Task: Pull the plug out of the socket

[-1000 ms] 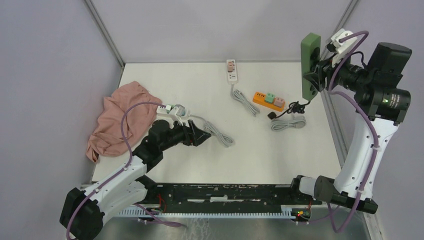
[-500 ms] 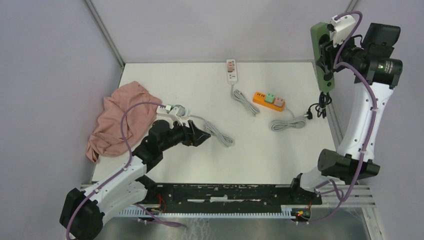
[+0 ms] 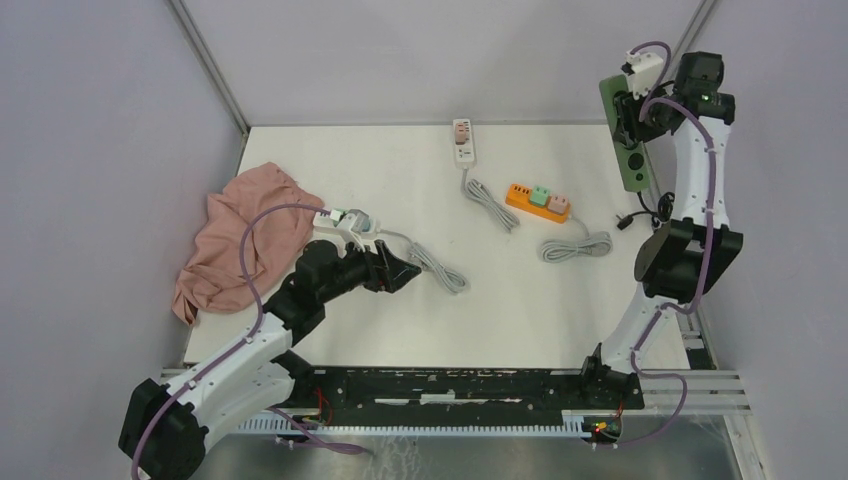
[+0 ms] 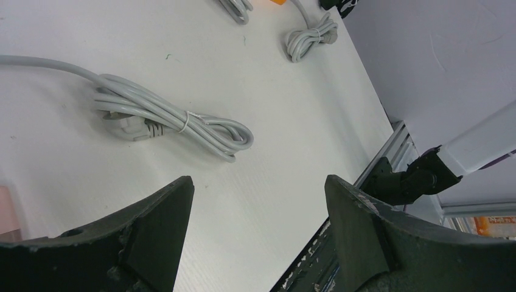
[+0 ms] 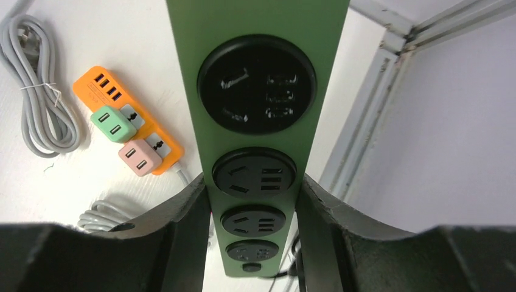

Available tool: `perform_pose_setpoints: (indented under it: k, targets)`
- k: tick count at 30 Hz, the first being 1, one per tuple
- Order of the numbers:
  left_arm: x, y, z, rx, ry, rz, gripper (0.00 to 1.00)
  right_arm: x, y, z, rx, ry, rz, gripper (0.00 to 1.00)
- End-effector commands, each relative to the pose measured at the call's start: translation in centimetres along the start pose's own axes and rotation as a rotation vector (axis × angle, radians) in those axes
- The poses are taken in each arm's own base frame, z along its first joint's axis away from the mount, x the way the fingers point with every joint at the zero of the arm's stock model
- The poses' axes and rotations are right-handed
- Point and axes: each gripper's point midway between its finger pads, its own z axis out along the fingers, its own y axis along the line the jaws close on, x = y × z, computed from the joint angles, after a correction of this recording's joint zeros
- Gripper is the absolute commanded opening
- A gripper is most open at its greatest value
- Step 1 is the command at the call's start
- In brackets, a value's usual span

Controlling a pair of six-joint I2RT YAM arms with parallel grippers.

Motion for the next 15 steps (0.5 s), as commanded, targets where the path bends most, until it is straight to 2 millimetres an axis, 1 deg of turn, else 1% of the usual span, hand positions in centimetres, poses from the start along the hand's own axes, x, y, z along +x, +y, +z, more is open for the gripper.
perform_pose_setpoints:
  k: [1, 3, 6, 8, 11, 15]
  targets:
    - [-1.7, -1.2, -0.3, 0.035, -0.051, 0.037, 0.86, -1.7, 0.4, 3.6, 0.017, -0.034, -0.03, 0.02]
    - [-1.7, -1.2, -0.3, 0.038, -0.052, 0.034, 0.86, -1.0, 0.6, 5.7, 0.027, 0.002, -0.03, 0.02]
    - [-1.4, -1.1, -0.5, 0.036, -0.055, 0.026, 0.86, -0.1, 0.7, 8.6, 0.022, 0.017, 0.016, 0.02]
    - [-1.3, -1.0, -0.7, 0.033, -0.059, 0.021, 0.86, 0.5, 0.7, 10.1, 0.014, 0.033, 0.046, 0.03]
    - [-1.2, -0.8, -0.9, 0.025, -0.064, 0.022, 0.86, 2.4, 1.3, 12.5, -0.008, 0.089, 0.069, 0.03]
    - [-1.4, -0.8, -1.0, 0.019, -0.071, 0.03, 0.86, 5.0, 2.3, 15.0, -0.031, 0.167, 0.084, 0.04]
